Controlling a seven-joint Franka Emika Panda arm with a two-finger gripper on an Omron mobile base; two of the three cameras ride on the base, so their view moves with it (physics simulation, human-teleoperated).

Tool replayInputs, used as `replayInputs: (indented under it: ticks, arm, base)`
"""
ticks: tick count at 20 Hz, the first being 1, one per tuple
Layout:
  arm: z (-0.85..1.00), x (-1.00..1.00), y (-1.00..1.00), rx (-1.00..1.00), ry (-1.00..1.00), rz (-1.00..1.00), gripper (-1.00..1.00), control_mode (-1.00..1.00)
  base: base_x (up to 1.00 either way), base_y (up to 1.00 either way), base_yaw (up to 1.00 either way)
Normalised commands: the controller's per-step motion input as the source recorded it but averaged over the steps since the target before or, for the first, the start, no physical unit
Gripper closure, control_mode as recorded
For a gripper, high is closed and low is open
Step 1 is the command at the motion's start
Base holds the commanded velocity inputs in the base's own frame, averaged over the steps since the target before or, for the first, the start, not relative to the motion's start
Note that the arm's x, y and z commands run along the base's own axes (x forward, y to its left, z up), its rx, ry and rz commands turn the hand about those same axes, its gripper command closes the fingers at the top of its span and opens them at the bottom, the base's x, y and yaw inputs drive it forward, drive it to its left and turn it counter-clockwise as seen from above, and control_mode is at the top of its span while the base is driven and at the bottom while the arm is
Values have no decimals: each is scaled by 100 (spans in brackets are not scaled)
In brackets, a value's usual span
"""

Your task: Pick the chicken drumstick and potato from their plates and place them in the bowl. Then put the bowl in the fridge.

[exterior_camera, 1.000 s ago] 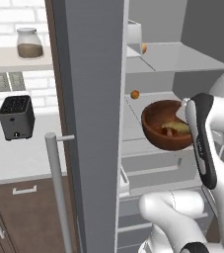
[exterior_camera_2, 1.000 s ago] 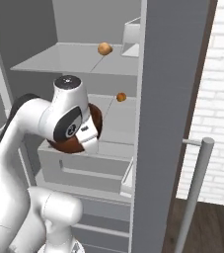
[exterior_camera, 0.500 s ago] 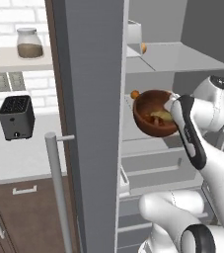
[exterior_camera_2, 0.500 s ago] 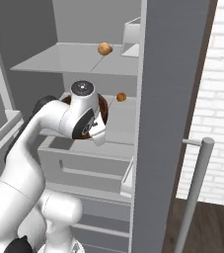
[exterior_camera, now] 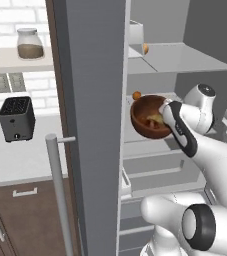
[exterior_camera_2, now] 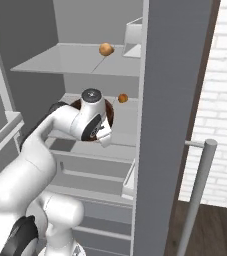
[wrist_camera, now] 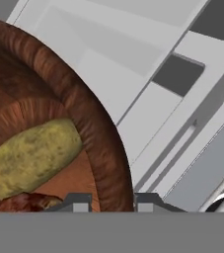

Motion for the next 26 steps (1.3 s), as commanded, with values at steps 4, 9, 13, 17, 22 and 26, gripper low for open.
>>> replayInputs:
  ticks: [4, 9, 13, 17, 22, 26]
  arm:
    - [-40, 36, -8, 0, 0, 0, 100, -100]
    - [-9, 48, -16, 1, 0, 0, 100, -100]
    - [0, 59, -16, 0, 0, 0, 100, -100]
    - [-8, 54, -16, 0, 0, 0, 100, -100]
    - [-40, 37, -4, 0, 0, 0, 100, -100]
    - [-25, 39, 0, 0, 0, 0, 100, -100]
  base:
    - [0, 0, 0]
    - [0, 0, 0]
    - [0, 0, 0]
    - [0, 0, 0]
    - [0, 0, 0]
    - [0, 0, 0]
